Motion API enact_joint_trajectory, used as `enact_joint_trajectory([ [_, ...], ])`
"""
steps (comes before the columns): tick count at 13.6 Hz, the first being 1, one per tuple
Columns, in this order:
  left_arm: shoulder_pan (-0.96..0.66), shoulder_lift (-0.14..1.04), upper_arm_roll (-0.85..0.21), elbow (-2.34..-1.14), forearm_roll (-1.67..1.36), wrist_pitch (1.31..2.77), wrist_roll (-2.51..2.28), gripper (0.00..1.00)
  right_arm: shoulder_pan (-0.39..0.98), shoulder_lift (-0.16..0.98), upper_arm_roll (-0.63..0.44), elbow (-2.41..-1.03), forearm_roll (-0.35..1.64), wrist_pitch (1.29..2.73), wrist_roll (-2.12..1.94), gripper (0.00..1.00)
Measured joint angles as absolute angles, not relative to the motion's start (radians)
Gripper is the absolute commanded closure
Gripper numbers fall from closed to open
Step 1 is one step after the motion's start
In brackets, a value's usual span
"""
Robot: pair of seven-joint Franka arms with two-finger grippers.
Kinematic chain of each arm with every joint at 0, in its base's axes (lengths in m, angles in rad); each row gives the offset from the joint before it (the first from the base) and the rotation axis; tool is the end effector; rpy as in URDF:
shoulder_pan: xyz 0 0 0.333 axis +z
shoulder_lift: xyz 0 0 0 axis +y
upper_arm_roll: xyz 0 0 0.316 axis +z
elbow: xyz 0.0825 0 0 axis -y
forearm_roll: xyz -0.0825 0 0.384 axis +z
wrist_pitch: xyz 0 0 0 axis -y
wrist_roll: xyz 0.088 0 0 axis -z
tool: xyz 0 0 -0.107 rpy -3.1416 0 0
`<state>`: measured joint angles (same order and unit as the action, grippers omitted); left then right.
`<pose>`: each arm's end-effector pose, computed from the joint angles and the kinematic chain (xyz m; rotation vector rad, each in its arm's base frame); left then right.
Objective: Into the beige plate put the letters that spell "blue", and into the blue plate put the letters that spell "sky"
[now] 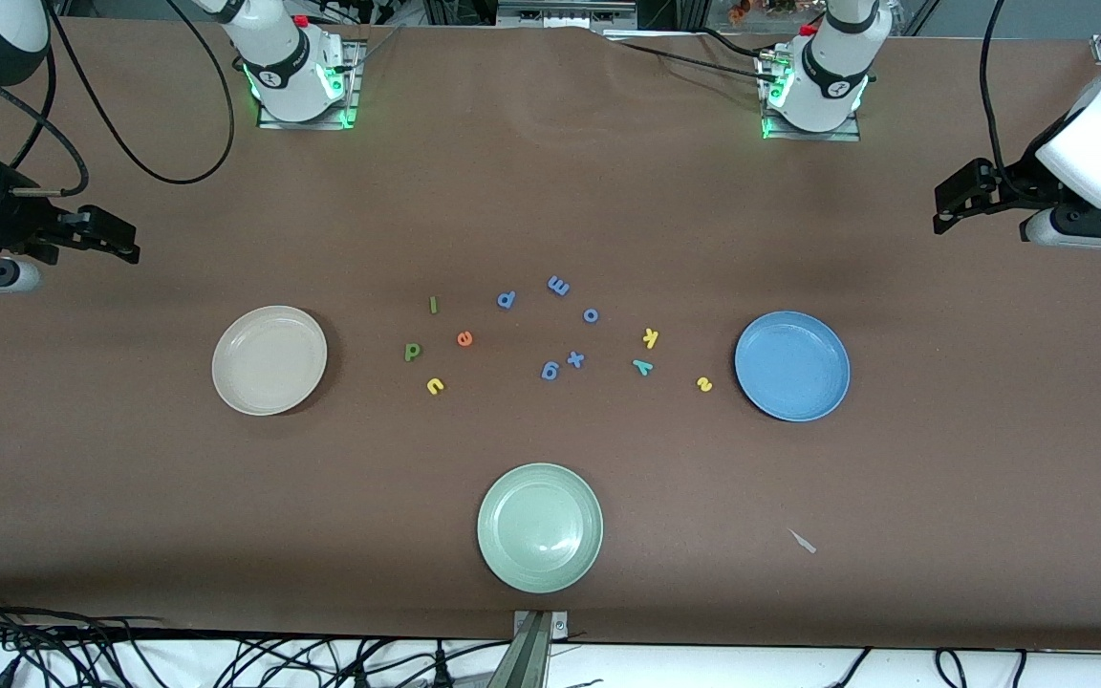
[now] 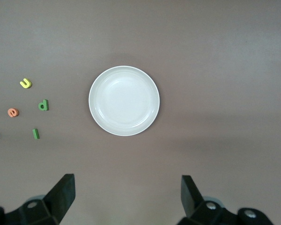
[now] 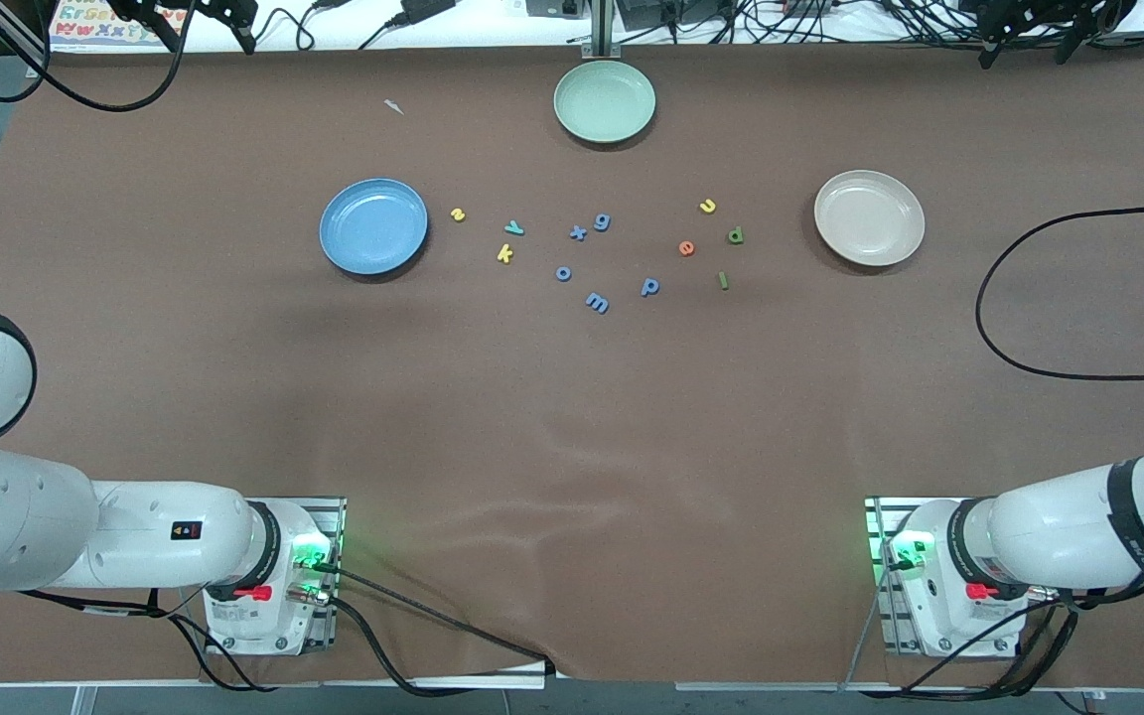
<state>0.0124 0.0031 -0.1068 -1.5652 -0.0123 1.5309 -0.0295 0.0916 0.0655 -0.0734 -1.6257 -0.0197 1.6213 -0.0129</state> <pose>0.5486 -0.0532 0.6220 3.1291 -0.1020 -0.0596 0.5743 0.0096 0.5659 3.1147 0.0510 -0.1085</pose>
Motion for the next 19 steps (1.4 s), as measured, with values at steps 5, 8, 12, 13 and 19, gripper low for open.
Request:
enact_joint_trajectory([
  [5,0.012,0.003,-0.107,-1.565,-0.012,1.531,-0.03,0.0,0.092,0.066,-0.073,-1.626,-0.02,1.621,-0.013,0.0],
  [8,0.012,0.003,-0.108,-1.565,-0.012,1.531,-0.029,0.0,0.092,0.066,-0.073,-1.626,-0.02,1.621,-0.013,0.0],
  [12,0.011,0.003,-0.131,-1.565,-0.012,1.531,-0.03,0.0,0.092,0.066,-0.073,-1.626,-0.02,1.621,-0.013,0.0],
  [13,0.012,0.003,-0.13,-1.565,-0.012,1.531,-0.03,0.0,0.092,0.066,-0.073,-1.626,-0.02,1.621,-0.013,0.0],
  [19,0.011,0.003,-0.134,-1.564,-0.012,1.531,-0.03,0.0,0.092,0.066,-0.073,-1.626,-0.02,1.62,-0.013,0.0],
])
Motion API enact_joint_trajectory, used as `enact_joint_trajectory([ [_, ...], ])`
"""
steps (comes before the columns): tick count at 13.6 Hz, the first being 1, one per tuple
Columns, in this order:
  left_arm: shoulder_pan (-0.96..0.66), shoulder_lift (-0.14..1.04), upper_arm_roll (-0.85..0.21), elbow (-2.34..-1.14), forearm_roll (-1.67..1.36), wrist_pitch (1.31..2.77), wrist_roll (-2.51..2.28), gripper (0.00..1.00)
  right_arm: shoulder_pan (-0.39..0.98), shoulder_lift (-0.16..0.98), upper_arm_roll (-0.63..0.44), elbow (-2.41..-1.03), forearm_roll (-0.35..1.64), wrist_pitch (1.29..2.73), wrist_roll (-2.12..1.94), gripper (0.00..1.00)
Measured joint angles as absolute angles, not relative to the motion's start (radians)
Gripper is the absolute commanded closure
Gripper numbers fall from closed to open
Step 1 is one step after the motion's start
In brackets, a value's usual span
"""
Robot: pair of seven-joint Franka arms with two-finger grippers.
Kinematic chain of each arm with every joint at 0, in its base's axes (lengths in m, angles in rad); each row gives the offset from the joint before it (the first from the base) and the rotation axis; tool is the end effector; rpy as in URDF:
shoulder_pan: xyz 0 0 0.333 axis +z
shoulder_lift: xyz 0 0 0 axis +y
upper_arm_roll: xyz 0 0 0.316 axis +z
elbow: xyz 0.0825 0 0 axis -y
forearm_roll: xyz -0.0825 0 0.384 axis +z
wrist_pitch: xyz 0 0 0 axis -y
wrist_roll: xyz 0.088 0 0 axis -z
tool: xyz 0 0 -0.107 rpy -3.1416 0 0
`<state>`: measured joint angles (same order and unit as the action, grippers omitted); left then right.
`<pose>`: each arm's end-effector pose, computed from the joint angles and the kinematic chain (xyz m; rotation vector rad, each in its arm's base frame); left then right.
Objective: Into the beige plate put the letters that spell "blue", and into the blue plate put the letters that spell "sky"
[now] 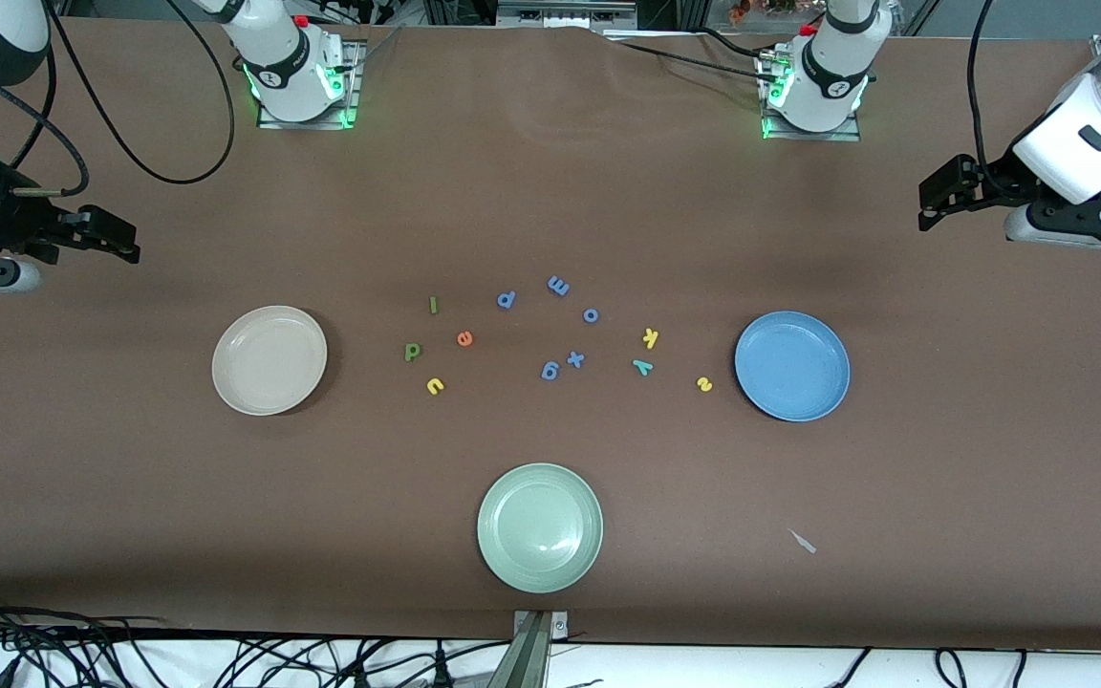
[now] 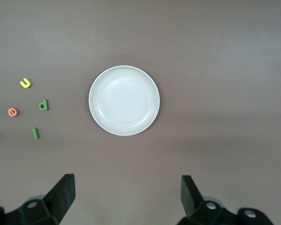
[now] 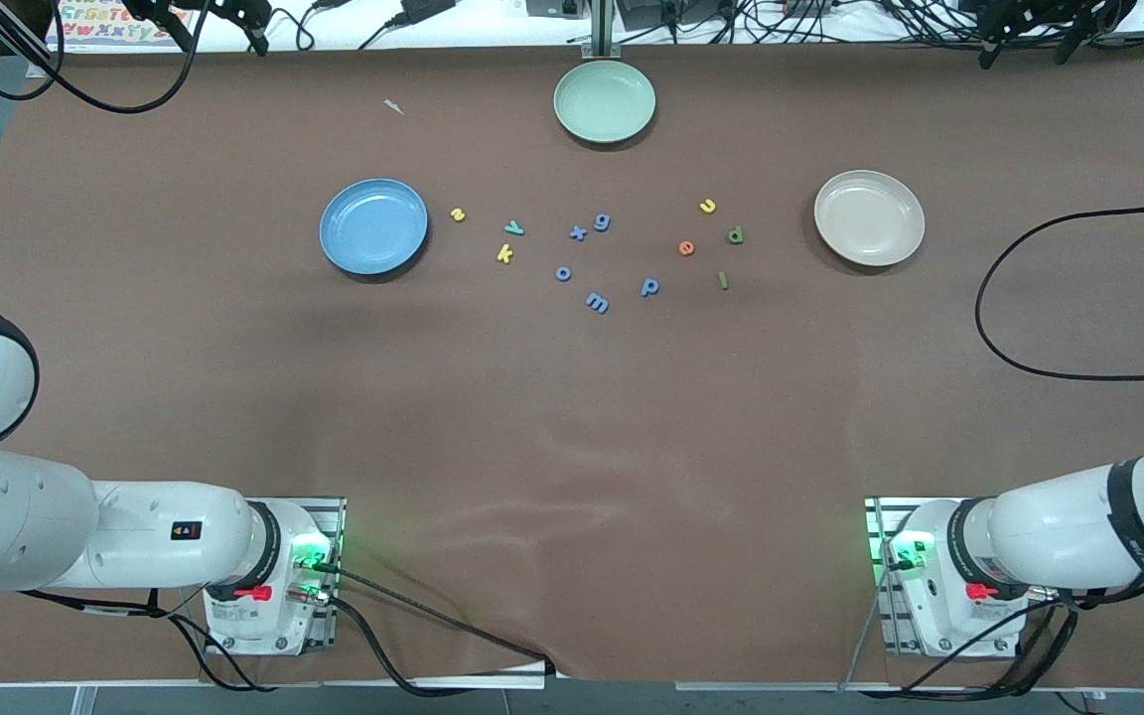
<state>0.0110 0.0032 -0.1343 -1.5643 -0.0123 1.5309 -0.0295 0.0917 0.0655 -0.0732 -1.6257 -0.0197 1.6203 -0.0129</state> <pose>0.5469 -0.0690 0.6224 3.1277 -0.1472 -0.0586 0.5742 0.0098 0.5659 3.1146 0.0515 -0.1101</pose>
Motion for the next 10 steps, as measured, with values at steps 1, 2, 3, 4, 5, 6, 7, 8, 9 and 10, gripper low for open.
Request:
enact_joint_trajectory([
  [1,0.011,0.003,-0.134,-1.564,-0.012,1.531,-0.03,0.0,0.092,0.066,-0.073,-1.626,-0.02,1.62,-0.013,0.0],
  [2,0.011,0.003,-0.134,-1.564,-0.012,1.531,-0.03,0.0,0.092,0.066,-0.073,-1.626,-0.02,1.62,-0.013,0.0],
  [3,0.011,0.003,-0.134,-1.564,-0.012,1.531,-0.03,0.0,0.092,0.066,-0.073,-1.626,-0.02,1.62,-0.013,0.0],
  [4,0.011,0.003,-0.134,-1.564,-0.012,1.531,-0.03,0.0,0.092,0.066,-0.073,-1.626,-0.02,1.62,-0.013,0.0],
  [5,0.011,0.003,-0.134,-1.564,-0.012,1.531,-0.03,0.0,0.092,0.066,-0.073,-1.626,-0.02,1.62,-0.013,0.0],
  [6,0.011,0.003,-0.134,-1.564,-0.012,1.53,-0.03,0.0,0.092,0.066,-0.073,-1.626,-0.02,1.62,-0.013,0.0],
  [7,0.011,0.003,-0.134,-1.564,-0.012,1.526,-0.03,0.0,0.092,0.066,-0.073,-1.626,-0.02,1.62,-0.013,0.0],
  [8,0.011,0.003,-0.134,-1.564,-0.012,1.521,-0.03,0.0,0.092,0.066,-0.073,-1.626,-0.02,1.62,-0.013,0.0],
  [9,0.011,0.003,-0.134,-1.564,-0.012,1.518,-0.03,0.0,0.092,0.066,-0.073,-1.626,-0.02,1.62,-0.013,0.0],
  [10,0.011,0.003,-0.134,-1.564,-0.012,1.517,-0.03,0.0,0.092,0.066,-0.073,-1.626,-0.02,1.62,-0.013,0.0],
])
